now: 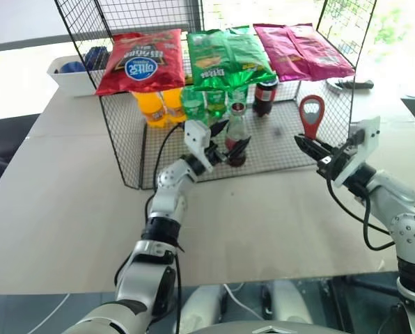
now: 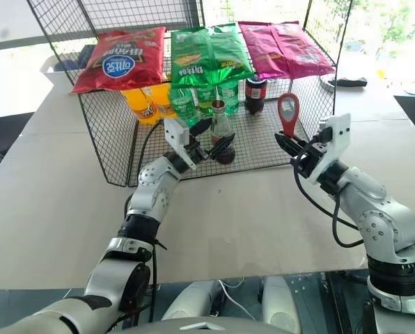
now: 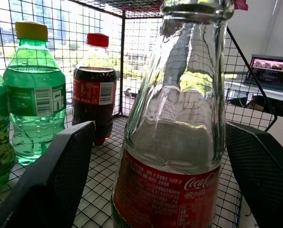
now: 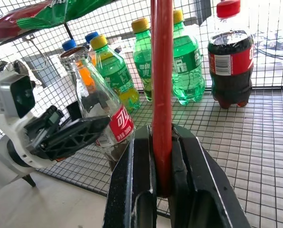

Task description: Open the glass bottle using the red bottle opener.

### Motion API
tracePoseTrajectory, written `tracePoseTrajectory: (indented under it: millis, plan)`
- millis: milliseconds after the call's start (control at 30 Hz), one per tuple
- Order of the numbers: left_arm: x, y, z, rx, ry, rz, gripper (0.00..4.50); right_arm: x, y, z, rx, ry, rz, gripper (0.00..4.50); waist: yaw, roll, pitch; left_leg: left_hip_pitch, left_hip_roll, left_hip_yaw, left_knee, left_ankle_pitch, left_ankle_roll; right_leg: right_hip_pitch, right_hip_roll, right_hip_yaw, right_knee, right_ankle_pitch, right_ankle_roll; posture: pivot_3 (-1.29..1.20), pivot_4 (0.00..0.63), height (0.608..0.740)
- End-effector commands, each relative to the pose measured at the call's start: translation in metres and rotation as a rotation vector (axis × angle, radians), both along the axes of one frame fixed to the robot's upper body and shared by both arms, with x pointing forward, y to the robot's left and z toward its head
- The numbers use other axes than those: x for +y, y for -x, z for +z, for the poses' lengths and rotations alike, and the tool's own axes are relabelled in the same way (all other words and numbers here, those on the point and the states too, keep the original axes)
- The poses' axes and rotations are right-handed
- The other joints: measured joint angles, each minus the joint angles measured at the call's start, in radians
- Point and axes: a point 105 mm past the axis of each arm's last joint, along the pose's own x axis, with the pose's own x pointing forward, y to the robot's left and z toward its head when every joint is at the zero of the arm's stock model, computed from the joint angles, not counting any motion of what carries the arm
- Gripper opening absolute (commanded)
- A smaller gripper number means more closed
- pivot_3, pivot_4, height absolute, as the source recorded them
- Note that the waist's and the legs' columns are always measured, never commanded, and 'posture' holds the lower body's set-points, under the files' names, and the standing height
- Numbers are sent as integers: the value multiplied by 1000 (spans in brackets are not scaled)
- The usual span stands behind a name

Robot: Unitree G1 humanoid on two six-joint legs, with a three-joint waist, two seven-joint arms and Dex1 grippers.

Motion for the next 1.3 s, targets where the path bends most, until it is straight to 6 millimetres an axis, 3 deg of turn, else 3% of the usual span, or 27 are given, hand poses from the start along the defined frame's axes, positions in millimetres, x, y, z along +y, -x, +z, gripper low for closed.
tracePoseTrajectory:
  millis: [33,100,133,167,400,567,800,933,1167,1300]
  plan:
    - [-7,-2,12,-57,-2,-22,3819,2,6,13,-73,8,-3,0,0,0,0,0,0,0,0,0,0,0,0,0,0,0,0,0,150,734]
    - [-7,-2,12,-54,1,-29,3153,3,6,13,-74,11,-4,0,0,0,0,0,0,0,0,0,0,0,0,0,0,0,0,0,150,734]
    - [-7,-2,12,-55,-1,-29,2577,3,6,13,-74,12,-4,0,0,0,0,0,0,0,0,0,0,0,0,0,0,0,0,0,150,734]
    - [-7,-1,12,-56,-3,-31,2481,3,6,13,-75,11,-4,0,0,0,0,0,0,0,0,0,0,0,0,0,0,0,0,0,150,734]
    - [-8,13,19,-101,-37,-66,2484,7,4,13,-76,14,5,0,-1,0,0,0,0,0,0,0,0,0,0,1,1,0,0,0,150,734]
    - [-7,46,42,-93,30,-166,2484,10,1,15,-85,14,9,0,-4,0,0,-4,0,2,0,0,0,-6,0,4,3,0,0,0,150,734]
    - [-6,79,21,-21,-69,-241,2484,16,-2,19,-100,-2,18,0,-3,0,0,-4,0,5,1,0,0,-8,1,6,5,0,0,0,150,734]
    - [-5,84,5,-5,-123,-230,2484,17,-3,20,-103,-3,22,0,0,0,0,-4,0,6,1,0,0,-8,1,7,6,0,0,0,150,734]
    - [0,86,-3,-23,-79,-180,2484,19,-4,20,-103,-2,30,0,0,0,0,-3,0,8,0,0,0,-8,1,9,5,0,0,0,150,734]
    - [3,87,2,-54,-70,-174,4072,19,-4,20,-101,-1,35,0,-1,0,0,-3,0,8,1,0,0,-8,1,9,6,0,0,0,150,734]
